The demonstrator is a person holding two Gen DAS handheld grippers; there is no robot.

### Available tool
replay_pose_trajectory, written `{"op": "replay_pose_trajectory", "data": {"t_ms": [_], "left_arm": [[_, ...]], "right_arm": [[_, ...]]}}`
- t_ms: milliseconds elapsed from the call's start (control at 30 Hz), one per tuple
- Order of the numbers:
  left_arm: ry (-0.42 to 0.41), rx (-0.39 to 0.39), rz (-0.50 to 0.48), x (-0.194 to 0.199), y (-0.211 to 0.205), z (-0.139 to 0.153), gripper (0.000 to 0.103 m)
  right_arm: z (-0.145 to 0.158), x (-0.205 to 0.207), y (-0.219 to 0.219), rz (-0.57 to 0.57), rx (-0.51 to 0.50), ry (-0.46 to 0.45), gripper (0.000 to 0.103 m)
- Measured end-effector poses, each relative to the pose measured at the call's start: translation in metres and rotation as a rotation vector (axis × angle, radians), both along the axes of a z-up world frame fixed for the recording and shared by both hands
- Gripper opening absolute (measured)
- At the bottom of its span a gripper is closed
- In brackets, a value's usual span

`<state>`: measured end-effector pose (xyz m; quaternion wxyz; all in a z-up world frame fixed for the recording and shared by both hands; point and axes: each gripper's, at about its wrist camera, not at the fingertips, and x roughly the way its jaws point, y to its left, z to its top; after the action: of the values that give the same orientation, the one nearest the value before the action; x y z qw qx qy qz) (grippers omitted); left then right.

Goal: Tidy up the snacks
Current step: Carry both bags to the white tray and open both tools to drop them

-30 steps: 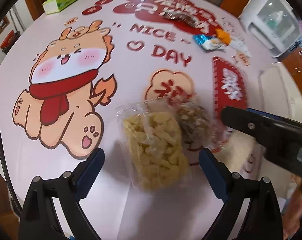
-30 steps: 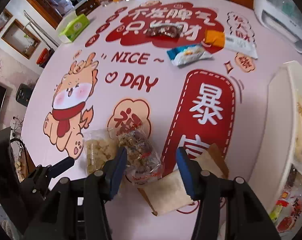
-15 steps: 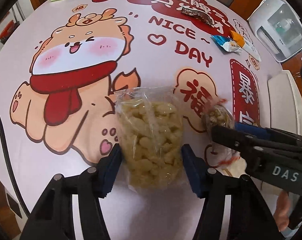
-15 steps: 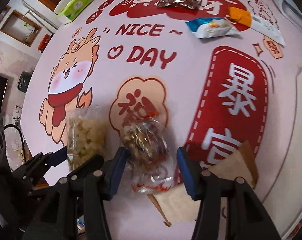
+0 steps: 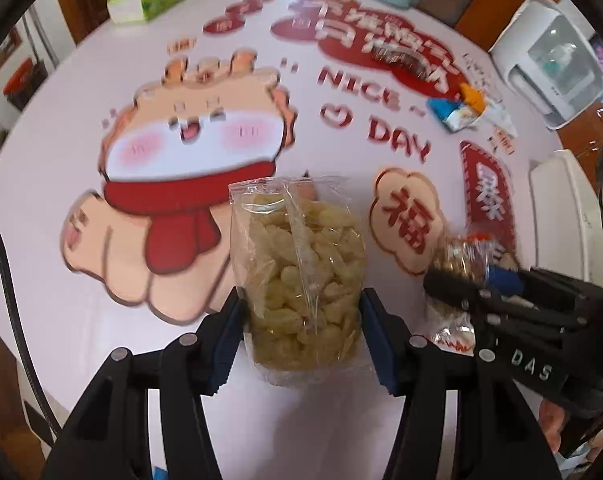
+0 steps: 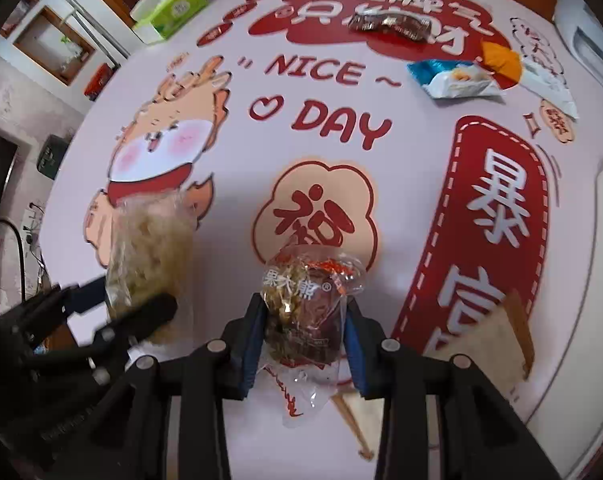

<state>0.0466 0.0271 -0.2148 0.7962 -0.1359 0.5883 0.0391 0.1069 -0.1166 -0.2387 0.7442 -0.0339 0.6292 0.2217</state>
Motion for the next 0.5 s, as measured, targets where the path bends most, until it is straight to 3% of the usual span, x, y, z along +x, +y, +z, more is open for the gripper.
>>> {"op": "replay_pose_trajectory", "data": {"t_ms": [233,500], "left_arm": [[-0.129,0.021,-0.096,-0.003,-0.021,0.068,0.055],[-0.302,0.026,-0.313,0.000,-0.105,0.145,0.056]], "right_arm": [[0.055,-0.028,-0.037,-0.053,0.071,-0.087,0.037],[0.119,-0.052,-0.108,-0.198,0.110,-0.228,0.037]]}}
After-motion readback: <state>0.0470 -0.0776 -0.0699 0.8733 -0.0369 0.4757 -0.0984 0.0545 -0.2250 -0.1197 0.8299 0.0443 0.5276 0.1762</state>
